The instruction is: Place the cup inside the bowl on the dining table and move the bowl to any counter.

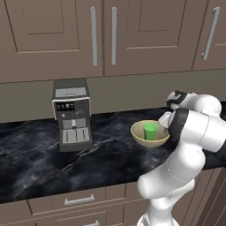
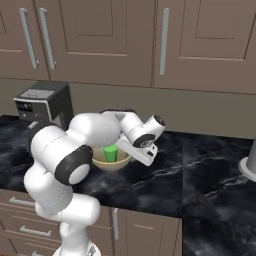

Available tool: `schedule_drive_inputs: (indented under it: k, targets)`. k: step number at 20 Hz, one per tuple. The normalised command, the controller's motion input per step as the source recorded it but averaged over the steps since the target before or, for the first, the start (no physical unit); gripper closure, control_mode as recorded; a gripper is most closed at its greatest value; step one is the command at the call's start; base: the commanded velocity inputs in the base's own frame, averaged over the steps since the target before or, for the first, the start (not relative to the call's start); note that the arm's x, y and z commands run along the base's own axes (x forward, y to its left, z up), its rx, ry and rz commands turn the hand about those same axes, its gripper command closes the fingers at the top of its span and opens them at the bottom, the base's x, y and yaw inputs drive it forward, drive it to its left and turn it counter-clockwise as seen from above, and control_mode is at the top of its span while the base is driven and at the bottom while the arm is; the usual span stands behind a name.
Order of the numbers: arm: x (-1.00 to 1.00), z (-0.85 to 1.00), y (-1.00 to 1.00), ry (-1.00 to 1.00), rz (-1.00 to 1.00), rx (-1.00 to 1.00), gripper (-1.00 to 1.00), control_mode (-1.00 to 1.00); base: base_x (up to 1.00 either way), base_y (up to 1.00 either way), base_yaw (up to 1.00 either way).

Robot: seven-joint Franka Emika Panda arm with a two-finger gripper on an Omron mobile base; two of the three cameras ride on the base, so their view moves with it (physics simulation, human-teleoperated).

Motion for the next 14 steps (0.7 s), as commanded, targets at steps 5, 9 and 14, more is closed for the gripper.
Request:
schedule_drive_inputs:
  k: [5, 9, 14]
  targets:
    - [0.06, -0.09, 0.00, 0.00, 0.00, -0.04, 1.00, -1.00, 0.00, 0.00, 0.00]
    - [0.06, -0.03, 0.00, 0.00, 0.00, -0.02, 1.00, -1.00, 0.00, 0.00, 0.00]
    - [0.10, -0.11, 0.00, 0.00, 0.00, -0.03, 1.00, -1.00, 0.00, 0.00, 0.00]
